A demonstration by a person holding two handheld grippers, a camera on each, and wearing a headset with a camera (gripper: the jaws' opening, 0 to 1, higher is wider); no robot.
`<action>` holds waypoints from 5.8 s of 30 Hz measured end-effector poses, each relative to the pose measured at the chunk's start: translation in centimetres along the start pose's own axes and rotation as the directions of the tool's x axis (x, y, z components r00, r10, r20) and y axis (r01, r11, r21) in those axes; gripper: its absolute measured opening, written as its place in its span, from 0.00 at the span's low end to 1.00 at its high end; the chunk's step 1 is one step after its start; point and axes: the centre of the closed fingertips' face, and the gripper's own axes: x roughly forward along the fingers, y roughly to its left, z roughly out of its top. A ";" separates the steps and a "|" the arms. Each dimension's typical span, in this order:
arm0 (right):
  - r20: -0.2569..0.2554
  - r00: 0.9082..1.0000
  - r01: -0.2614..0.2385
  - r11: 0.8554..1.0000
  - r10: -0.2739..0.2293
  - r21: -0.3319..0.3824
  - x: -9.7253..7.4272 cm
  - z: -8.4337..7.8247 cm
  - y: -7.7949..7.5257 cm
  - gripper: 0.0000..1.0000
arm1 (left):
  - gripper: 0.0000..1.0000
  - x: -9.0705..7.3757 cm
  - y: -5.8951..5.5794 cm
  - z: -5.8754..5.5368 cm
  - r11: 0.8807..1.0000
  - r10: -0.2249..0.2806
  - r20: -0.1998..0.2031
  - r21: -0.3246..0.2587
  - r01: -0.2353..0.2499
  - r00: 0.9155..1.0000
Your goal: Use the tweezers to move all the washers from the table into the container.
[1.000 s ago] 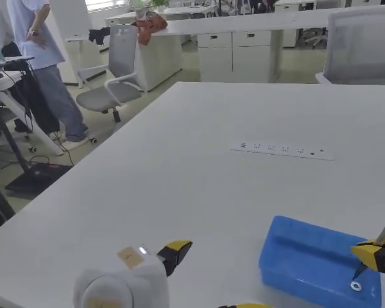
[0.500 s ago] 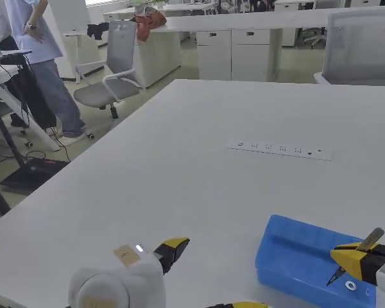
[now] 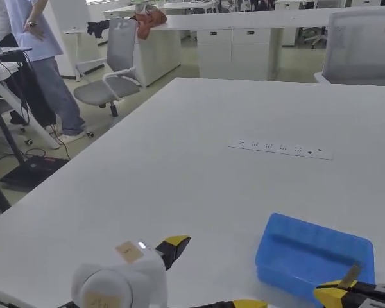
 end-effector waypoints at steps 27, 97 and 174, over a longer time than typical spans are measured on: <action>-0.034 0.999 -0.002 0.997 -0.001 -0.076 0.8 -1.4 0.0 0.03 | 0.86 -0.1 0.2 0.0 1.000 0.002 0.003 -0.008 -0.002 1.000; -0.095 0.995 -0.060 0.981 0.043 -0.184 0.2 1.1 1.8 0.03 | 0.82 0.0 0.1 -0.7 1.000 -0.005 -0.042 0.017 0.005 0.999; -0.088 0.980 0.170 0.982 -0.177 -0.087 0.2 3.1 -8.1 0.04 | 0.82 -0.1 0.1 -0.3 1.000 -0.005 -0.018 0.009 0.005 1.000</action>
